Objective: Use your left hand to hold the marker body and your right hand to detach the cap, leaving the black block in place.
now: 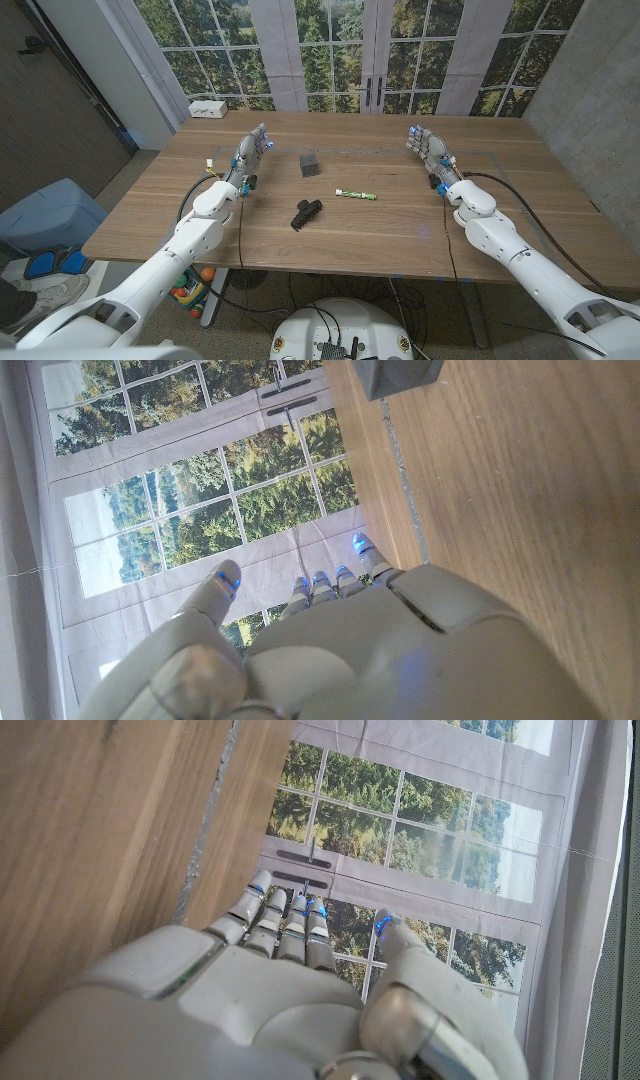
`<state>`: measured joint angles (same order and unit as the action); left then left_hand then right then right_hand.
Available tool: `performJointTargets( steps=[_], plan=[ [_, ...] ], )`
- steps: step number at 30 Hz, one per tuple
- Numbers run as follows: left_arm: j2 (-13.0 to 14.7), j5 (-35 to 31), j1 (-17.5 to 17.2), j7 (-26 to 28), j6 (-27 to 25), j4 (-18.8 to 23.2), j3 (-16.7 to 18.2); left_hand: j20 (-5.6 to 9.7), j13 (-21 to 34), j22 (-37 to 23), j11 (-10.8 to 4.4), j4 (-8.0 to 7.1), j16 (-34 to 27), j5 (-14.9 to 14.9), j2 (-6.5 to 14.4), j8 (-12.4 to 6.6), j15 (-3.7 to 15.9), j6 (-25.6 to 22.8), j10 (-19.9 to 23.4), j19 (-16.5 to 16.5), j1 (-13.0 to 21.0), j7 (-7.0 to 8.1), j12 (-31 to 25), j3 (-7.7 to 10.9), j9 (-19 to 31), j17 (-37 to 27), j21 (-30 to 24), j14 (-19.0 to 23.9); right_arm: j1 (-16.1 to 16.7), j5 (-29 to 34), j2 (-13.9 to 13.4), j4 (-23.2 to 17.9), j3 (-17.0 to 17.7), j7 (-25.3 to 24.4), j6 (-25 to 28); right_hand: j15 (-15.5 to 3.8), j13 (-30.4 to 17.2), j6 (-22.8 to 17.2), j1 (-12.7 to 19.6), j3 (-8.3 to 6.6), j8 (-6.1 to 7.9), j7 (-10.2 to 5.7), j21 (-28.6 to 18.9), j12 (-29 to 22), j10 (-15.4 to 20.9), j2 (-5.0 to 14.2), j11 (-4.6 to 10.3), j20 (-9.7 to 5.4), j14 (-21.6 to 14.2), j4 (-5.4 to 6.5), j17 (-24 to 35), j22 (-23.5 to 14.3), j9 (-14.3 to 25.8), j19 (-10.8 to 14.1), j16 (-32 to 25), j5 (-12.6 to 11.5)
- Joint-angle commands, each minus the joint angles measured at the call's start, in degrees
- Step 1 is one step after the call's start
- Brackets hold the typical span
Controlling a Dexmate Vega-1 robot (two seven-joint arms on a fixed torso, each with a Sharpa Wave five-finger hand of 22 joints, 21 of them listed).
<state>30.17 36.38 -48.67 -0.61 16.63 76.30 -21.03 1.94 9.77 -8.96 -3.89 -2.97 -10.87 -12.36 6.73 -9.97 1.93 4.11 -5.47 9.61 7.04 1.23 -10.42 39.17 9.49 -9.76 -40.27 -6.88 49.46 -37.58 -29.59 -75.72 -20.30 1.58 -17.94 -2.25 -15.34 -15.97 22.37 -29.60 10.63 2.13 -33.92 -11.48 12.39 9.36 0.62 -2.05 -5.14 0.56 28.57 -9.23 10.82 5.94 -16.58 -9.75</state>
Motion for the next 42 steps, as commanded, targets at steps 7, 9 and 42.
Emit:
performJointTargets(
  steps=[7, 9, 42],
  plan=[
    [0.17, -2.57, 1.54, 1.59, -0.58, -0.01, -0.72, 4.99, 0.14, -0.3, -0.17, 0.32, -0.25, -0.38, 1.87, -0.44, 1.1, -0.17, 0.27, 2.15, 0.32, -0.12, -0.51, 0.38, 0.21, -0.16, 0.1, -0.17, -0.51, -0.84, 1.18, 3.18, 0.55, 1.53, -2.84, -2.97, 0.14, -0.49, 0.37, -0.07, 0.49, -0.06, -0.09, -0.34, 0.69, 0.55, 0.04, -6.14, -0.74, 0.32, -0.1, -0.3, 0.08, 0.75, -0.28, -0.24],
    [0.22, -3.53, 1.82, 2.2, -0.6, 0.16, -1.05, 4.57, 0.14, -0.31, -0.29, 0.46, -0.31, -0.4, 1.84, -0.54, 1.25, -0.49, 0.54, 1.79, 0.31, -0.09, -0.59, 0.39, 0.21, -0.15, 0.2, 0.17, -0.47, -0.97, 1.29, 3.26, 0.68, 1.34, -2.88, -2.85, 0.18, -0.49, 0.33, -0.02, 0.49, -0.05, -0.06, -0.33, 0.68, 0.52, 0.03, -6.11, -0.79, 0.29, -0.15, -0.3, 0.08, 0.8, -0.27, -0.23],
    [6.72, -27.35, 6.29, 10.26, -6.19, 8.14, -7.93, -1.83, 0.26, -0.71, 0.83, 6.07, -0.63, 0.39, -0.99, -1.25, 0.23, -8.46, 7.04, -8.7, 0.3, 3.01, -1.43, 0.01, 0.34, 0.0, 1.58, 9.43, 3.52, -1.01, -0.04, -0.1, 2.33, -1.86, -3.34, -0.55, 1.3, -2.28, 0.15, 1.21, 1.04, 1.39, 0.6, -1.01, 3.42, 0.08, -1.13, -2.97, -3.78, -1.84, -1.58, -0.42, 0.09, 3.55, -0.88, -0.57]
  ],
)
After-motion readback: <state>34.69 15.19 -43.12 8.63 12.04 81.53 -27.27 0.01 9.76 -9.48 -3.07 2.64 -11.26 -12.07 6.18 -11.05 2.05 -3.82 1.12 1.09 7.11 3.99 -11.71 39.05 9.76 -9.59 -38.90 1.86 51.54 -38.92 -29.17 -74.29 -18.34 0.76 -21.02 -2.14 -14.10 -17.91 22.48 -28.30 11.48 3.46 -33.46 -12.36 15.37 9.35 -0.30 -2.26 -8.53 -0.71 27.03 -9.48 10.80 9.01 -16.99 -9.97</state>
